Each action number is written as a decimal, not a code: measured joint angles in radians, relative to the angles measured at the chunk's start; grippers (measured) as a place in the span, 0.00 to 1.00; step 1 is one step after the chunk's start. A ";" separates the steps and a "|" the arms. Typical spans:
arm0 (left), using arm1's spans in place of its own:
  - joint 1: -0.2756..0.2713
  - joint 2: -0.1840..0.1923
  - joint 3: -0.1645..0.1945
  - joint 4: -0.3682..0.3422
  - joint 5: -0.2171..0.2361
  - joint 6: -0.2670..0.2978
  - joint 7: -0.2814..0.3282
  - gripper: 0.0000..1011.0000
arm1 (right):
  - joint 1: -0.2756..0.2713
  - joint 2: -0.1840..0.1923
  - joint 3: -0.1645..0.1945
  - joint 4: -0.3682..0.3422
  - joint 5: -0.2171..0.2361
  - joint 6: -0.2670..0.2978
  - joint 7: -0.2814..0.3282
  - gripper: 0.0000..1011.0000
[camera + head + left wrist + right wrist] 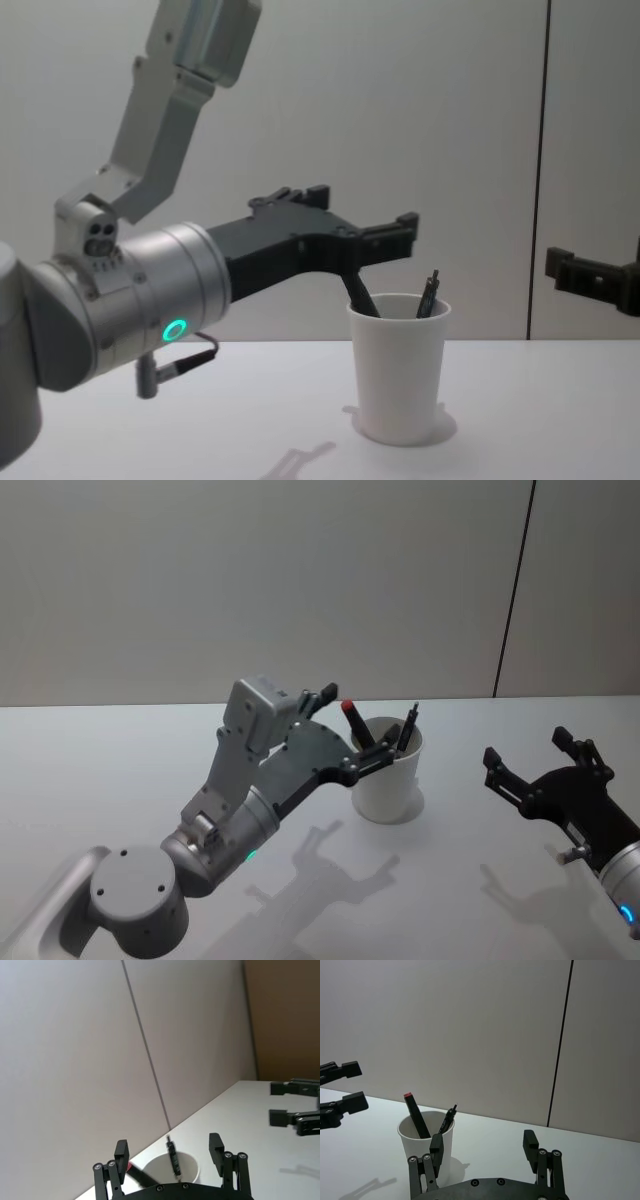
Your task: Place the pen into the pen holder.
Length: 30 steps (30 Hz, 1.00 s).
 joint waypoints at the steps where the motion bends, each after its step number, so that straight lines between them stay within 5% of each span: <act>1: 0.003 0.003 0.000 -0.005 0.002 0.004 0.009 0.99 | 0.000 0.000 0.000 0.000 0.000 0.000 0.000 0.99; 18: 0.079 0.063 -0.002 -0.109 0.048 0.085 0.230 0.99 | 0.000 0.000 -0.001 -0.001 0.000 0.000 0.000 0.99; 30: 0.093 0.074 -0.001 -0.128 0.056 0.099 0.268 0.99 | 0.000 0.000 -0.001 -0.001 0.000 0.000 0.001 0.99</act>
